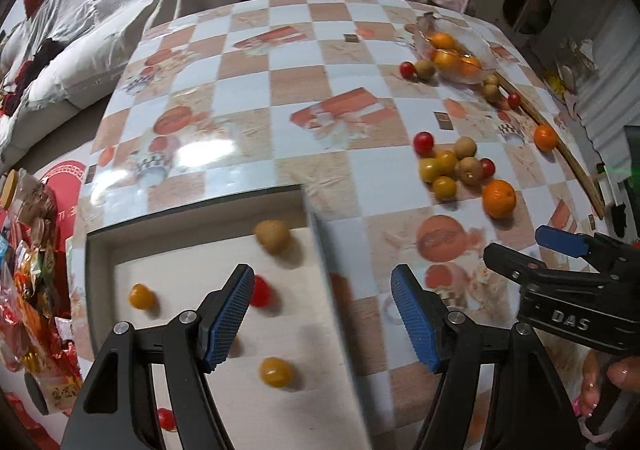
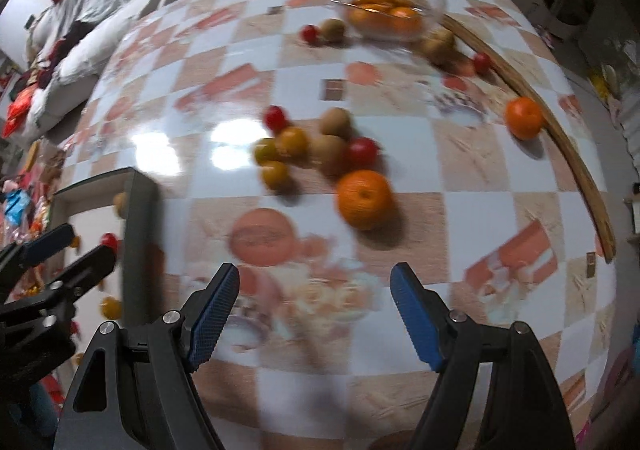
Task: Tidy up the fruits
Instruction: 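Grasp a yellow cherry tomato with the left tool while the right tool grasps a mandarin orange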
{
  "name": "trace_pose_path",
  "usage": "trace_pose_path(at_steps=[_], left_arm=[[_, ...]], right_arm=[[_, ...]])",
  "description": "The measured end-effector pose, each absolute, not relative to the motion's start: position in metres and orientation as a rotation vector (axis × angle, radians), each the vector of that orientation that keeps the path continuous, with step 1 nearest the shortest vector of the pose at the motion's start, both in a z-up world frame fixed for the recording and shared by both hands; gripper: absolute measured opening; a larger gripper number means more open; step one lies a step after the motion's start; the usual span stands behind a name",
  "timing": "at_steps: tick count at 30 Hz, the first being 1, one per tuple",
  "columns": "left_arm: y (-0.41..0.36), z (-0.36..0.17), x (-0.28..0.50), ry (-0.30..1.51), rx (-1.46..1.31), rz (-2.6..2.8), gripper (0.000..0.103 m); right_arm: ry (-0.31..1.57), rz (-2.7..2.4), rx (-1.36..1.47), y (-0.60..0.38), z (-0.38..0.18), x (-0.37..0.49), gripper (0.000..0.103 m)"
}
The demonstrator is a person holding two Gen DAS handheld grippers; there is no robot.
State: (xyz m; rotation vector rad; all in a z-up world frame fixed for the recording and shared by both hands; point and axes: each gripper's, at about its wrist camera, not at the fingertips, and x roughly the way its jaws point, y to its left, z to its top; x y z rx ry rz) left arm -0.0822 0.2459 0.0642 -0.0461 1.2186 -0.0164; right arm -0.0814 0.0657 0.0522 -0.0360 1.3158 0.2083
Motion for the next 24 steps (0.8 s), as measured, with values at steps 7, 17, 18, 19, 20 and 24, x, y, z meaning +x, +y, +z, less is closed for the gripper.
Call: trace_pose_path(at_steps=[7, 17, 18, 19, 20, 24], left_arm=[[0.221, 0.059, -0.068, 1.23, -0.041, -0.027, 0.072], [0.204, 0.046, -0.048, 1.264, -0.075, -0.005, 0.072], [0.203, 0.045, -0.045, 1.264, -0.08, -0.002, 0.072], [0.202, 0.044, -0.043, 1.264, -0.083, 0.002, 0.072], [0.202, 0.043, -0.041, 1.265, -0.087, 0.004, 0.072], [0.195, 0.036, -0.031, 1.277, -0.109, -0.005, 0.072]], right_arm=[[1.307, 0.19, -0.059, 0.05, 0.037, -0.066, 0.081], [1.27, 0.263, -0.111, 0.057, 0.03, -0.045, 0.057], [1.266, 0.27, -0.117, 0.057, 0.031, -0.044, 0.051], [1.26, 0.276, -0.124, 0.057, 0.031, -0.042, 0.047], [1.259, 0.287, -0.119, 0.056, 0.031, -0.041, 0.04], [1.257, 0.306, -0.107, 0.05, 0.031, -0.039, 0.04]])
